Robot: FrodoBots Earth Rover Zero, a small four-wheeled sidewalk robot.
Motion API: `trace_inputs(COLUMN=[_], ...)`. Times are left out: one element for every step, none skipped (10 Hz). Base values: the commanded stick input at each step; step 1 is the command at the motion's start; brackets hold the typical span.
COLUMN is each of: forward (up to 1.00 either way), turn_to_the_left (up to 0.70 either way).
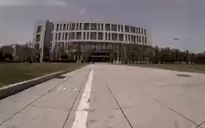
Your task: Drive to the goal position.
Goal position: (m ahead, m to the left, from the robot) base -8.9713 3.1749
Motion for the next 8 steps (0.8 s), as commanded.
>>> trace_inputs(forward=[1.00, 1.00, 1.00, 1.00, 1.00, 1.00, 1.00, 1.00], turn_to_the_left=[0.00, -0.22, -0.34, -0.18, 0.00, 0.00, 0.00, 0.00])
